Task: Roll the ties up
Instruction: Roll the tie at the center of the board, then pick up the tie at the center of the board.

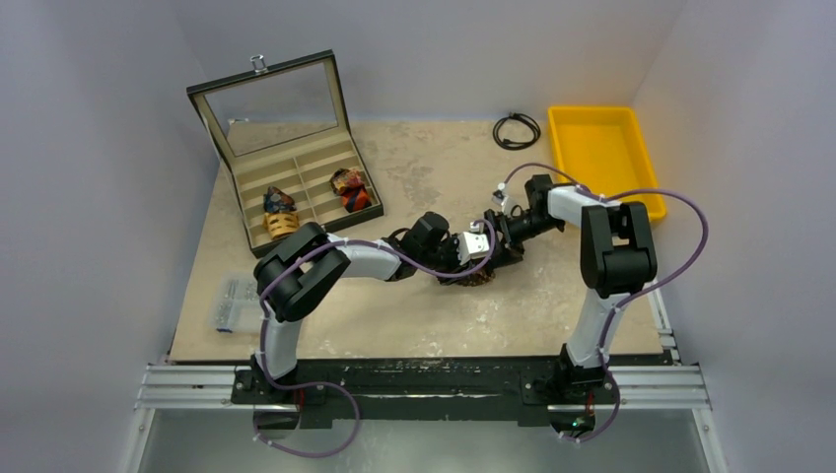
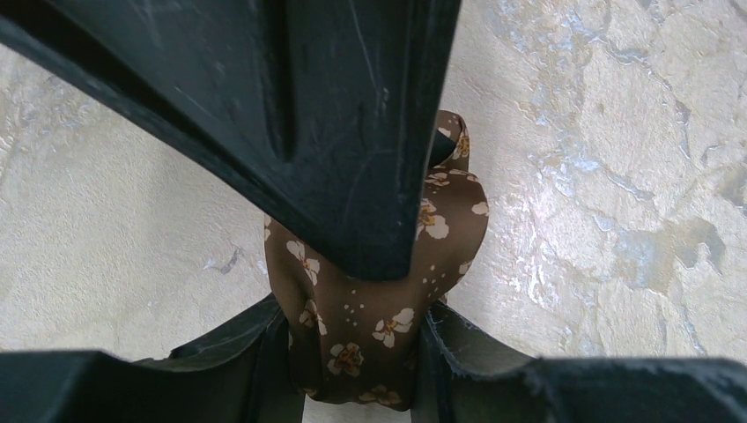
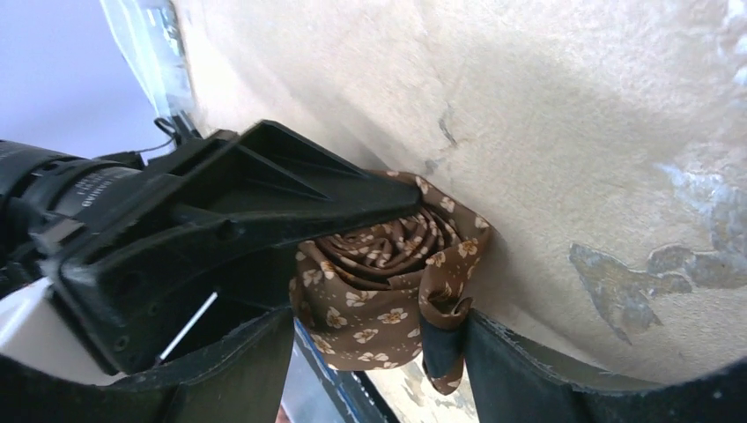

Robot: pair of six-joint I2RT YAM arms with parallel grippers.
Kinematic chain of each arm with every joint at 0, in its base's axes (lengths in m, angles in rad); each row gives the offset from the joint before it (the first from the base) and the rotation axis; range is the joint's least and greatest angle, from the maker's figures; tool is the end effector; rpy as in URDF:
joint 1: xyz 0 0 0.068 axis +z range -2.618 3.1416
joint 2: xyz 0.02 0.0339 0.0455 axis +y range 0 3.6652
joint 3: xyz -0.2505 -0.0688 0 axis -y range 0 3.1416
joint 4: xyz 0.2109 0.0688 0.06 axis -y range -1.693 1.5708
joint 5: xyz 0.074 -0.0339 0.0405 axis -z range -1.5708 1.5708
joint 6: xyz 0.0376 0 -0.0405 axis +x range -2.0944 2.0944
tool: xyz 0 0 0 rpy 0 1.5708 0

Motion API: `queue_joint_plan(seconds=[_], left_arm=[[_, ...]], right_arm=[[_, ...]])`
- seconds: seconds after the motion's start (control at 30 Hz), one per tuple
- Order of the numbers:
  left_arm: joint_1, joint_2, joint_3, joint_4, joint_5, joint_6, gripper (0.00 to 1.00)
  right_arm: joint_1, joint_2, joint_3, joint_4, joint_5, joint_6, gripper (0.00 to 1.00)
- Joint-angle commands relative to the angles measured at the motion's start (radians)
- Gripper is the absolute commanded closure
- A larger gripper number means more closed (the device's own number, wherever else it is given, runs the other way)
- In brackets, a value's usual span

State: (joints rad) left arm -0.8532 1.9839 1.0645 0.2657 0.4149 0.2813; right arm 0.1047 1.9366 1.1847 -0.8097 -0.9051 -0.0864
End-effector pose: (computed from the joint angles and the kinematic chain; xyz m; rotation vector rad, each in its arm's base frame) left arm 0.2399 -0.2979 0.1457 1.4113 1.7785 -0.7705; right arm 0.3008 0.0613 0.1500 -0.2758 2.8116 1.3736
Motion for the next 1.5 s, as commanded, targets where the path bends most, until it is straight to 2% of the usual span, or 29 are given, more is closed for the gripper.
queue_joint_plan(seconds=[0.0, 0.2, 0.3, 0.4, 0.47, 0.6, 0.77, 0.9, 1.0, 1.1, 1.17, 1.2, 1.33, 1.43, 1.47], left_arm=[[-0.009, 0.058, -0.025, -0.163, -0.056, 0.033, 1.00], [-0.009, 0.058, -0.024, -0.166, -0.057, 0.035, 1.00], [-0.009, 0.058, -0.024, -0.167, -0.056, 0.035, 1.00], [-0.009, 0.058, -0.024, -0.165, -0.055, 0.035, 1.00], [-0.009, 0.057, -0.026, -0.164, -0.055, 0.035, 1.00], [-0.009, 0.057, -0.026, -0.164, -0.055, 0.039, 1.00], [-0.009, 0.057, -0.027, -0.162, -0.056, 0.039, 1.00], [-0.009, 0.056, -0.027, -0.162, -0.059, 0.038, 1.00], [-0.009, 0.059, -0.025, -0.162, -0.063, 0.035, 0.97], [-0.009, 0.058, -0.020, -0.162, -0.061, 0.027, 0.87], [-0.008, 0.045, -0.026, -0.147, -0.050, 0.015, 0.75], [-0.007, 0.031, -0.038, -0.125, -0.044, 0.006, 0.66], [0.002, -0.046, -0.106, 0.022, 0.003, -0.026, 0.45], [0.008, -0.086, -0.132, 0.099, 0.037, -0.040, 0.34], [0.010, -0.093, -0.142, 0.131, 0.050, -0.044, 0.22]], right_arm=[[0.010, -0.073, -0.002, 0.041, -0.059, 0.017, 0.31], [0.033, -0.088, 0.006, 0.029, -0.064, 0.042, 0.29], [0.049, -0.088, 0.013, 0.027, -0.057, 0.066, 0.16], [0.057, -0.087, 0.008, 0.027, 0.006, 0.078, 0.14], [0.058, -0.081, 0.006, 0.023, 0.054, 0.093, 0.21], [0.058, -0.088, 0.007, 0.010, 0.123, 0.115, 0.50], [0.059, -0.119, -0.002, 0.002, 0.105, 0.126, 0.51], [0.059, -0.100, 0.000, 0.000, 0.084, 0.123, 0.64], [0.059, -0.078, 0.009, -0.007, 0.071, 0.109, 0.80], [0.059, -0.060, 0.026, -0.021, 0.073, 0.092, 1.00], [0.059, -0.047, 0.035, -0.036, 0.070, 0.056, 1.00], [0.058, -0.044, 0.037, -0.036, 0.067, 0.050, 1.00], [0.058, -0.053, 0.042, -0.038, 0.057, 0.020, 1.00], [0.057, -0.063, 0.037, -0.030, 0.046, 0.004, 1.00], [0.057, -0.064, 0.035, -0.030, 0.041, -0.005, 1.00]])
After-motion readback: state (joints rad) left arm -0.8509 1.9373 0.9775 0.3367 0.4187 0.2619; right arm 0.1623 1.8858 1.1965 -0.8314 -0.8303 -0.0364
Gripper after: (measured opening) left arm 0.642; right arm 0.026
